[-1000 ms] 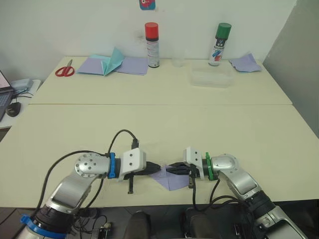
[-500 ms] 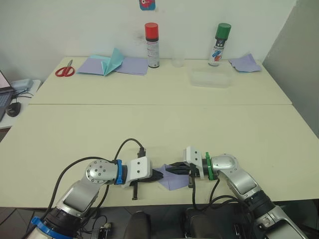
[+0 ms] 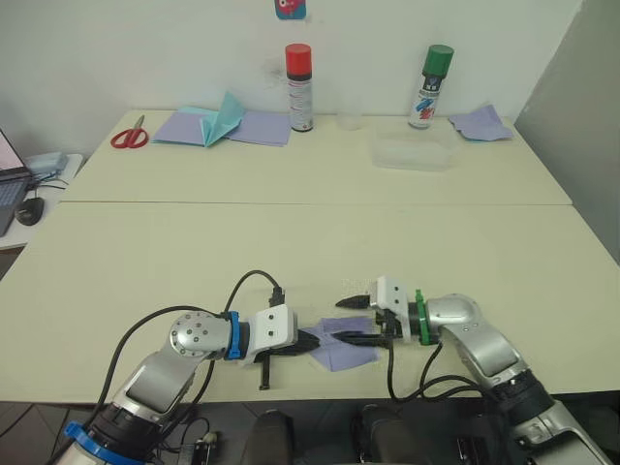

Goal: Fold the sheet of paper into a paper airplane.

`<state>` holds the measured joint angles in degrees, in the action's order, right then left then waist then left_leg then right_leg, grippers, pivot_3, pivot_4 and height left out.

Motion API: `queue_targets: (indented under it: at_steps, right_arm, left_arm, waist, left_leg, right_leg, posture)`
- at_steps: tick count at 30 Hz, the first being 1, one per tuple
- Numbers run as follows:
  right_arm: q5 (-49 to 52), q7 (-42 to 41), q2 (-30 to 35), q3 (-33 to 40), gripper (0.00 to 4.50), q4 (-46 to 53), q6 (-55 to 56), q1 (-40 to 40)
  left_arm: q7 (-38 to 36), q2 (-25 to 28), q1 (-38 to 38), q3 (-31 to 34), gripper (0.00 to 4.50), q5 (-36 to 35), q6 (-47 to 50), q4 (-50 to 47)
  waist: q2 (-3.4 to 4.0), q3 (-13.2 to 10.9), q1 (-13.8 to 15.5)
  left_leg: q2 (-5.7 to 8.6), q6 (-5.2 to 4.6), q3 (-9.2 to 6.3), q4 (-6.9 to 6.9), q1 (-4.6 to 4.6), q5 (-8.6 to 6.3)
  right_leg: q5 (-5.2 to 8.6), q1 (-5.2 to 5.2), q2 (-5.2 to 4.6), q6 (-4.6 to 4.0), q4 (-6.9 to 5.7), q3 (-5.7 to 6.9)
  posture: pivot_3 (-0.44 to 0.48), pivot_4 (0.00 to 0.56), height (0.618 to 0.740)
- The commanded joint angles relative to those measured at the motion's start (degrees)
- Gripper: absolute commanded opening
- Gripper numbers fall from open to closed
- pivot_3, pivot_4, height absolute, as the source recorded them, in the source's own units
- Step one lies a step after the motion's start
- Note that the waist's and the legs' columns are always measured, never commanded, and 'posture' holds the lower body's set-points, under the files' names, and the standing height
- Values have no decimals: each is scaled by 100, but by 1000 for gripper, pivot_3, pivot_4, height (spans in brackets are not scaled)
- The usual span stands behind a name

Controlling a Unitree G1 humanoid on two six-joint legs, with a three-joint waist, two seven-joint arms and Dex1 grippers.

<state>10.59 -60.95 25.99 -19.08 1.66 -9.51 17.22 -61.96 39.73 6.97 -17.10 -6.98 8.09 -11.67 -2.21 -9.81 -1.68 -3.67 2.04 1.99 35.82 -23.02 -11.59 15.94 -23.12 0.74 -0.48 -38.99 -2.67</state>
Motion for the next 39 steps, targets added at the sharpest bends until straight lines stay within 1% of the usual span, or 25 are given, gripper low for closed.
queue_targets:
  at_steps: [1,3,5,6,8,12,13,14,16,17,21,30,36,39]
  right_arm:
    - [239,-211,227,157,4235,684,23,-27]
    - [125,-280,394,116,4235,859,159,-24]
    - [231,-307,421,111,4235,970,40,4]
    - [235,-360,445,73,3766,996,62,23]
    - [149,-447,457,-48,3216,977,195,54]
    - [-55,-292,148,-336,1650,777,227,169]
    - [-132,-273,95,-413,1372,719,249,180]
    - [-197,-255,46,-472,934,654,272,195]
    - [-307,-204,-61,-579,252,507,332,220]
    - [-351,-193,-99,-622,52,454,330,232]
    - [-550,-191,-165,-765,52,203,451,243]
    - [-857,-268,-35,-863,52,-117,626,213]
    - [-979,-276,107,-822,52,-252,666,191]
    - [-861,-235,136,-709,52,-256,475,121]
  left_arm:
    - [40,-1,-70,-75,0,122,90,304]
    - [24,12,-78,-75,0,114,99,310]
    - [6,28,-88,-76,0,102,108,311]
    - [4,26,-90,-79,0,101,105,312]
    - [11,7,-88,-87,0,102,96,316]
    - [15,-19,-81,-103,0,104,76,332]
    - [12,-20,-79,-107,0,102,75,329]
    - [9,-23,-70,-109,0,98,74,337]
    - [0,-27,-51,-119,0,107,60,357]
    - [-2,-30,-43,-121,0,110,58,362]
    - [-1,-30,1,-118,0,115,44,402]
    - [26,-39,-13,-131,0,112,68,371]
    - [35,-51,-3,-142,0,104,91,360]
    - [32,-40,-4,-136,0,96,100,358]
  waist:
    - [0,0,0]
    - [2,-1,1]
    - [1,-1,0]
    - [1,-1,0]
    - [1,-1,-1]
    - [1,-1,-1]
    - [1,-1,-1]
    - [1,-1,1]
    - [1,-1,7]
    - [1,-1,7]
    - [1,-1,6]
    - [1,-1,6]
    - [1,-1,6]
    - [1,-1,6]
  left_leg:
    - [0,0,-1,-1,1,0]
    - [0,0,-2,-1,0,0]
    - [-1,0,-3,1,2,0]
    - [-2,0,-3,1,3,0]
    - [-2,0,-6,1,4,0]
    - [-1,0,-7,1,4,0]
    - [-1,0,-7,1,4,0]
    - [-1,0,-7,1,4,0]
    - [-1,0,-7,1,3,0]
    - [-1,0,-5,1,3,0]
    - [-1,0,-1,1,1,0]
    - [-1,0,-4,1,2,0]
    - [-1,0,-4,2,3,0]
    - [-1,0,-4,2,4,0]
  right_leg:
    - [0,0,0,0,0,1]
    - [1,0,0,-2,0,1]
    - [3,0,-1,-4,1,1]
    - [3,0,-4,-4,2,0]
    - [3,0,-5,-4,2,0]
    - [3,-1,-5,-4,2,0]
    - [3,-1,-4,-4,2,1]
    - [3,-1,-4,-4,2,1]
    - [3,-1,-4,-4,2,2]
    - [3,-3,-4,-4,2,2]
    - [2,-2,-7,-2,2,-3]
    - [2,-2,-9,-2,2,1]
    - [2,-2,-10,-2,2,-1]
    - [2,-2,-11,-2,3,-1]
  posture:
    - [0,150,740]
    - [0,150,740]
    - [0,150,740]
    - [0,150,740]
    - [0,150,740]
    - [0,150,740]
    - [0,150,740]
    - [0,150,740]
    - [0,150,740]
    - [0,150,740]
    - [0,150,740]
    - [0,150,740]
    - [0,150,740]
    - [0,150,740]
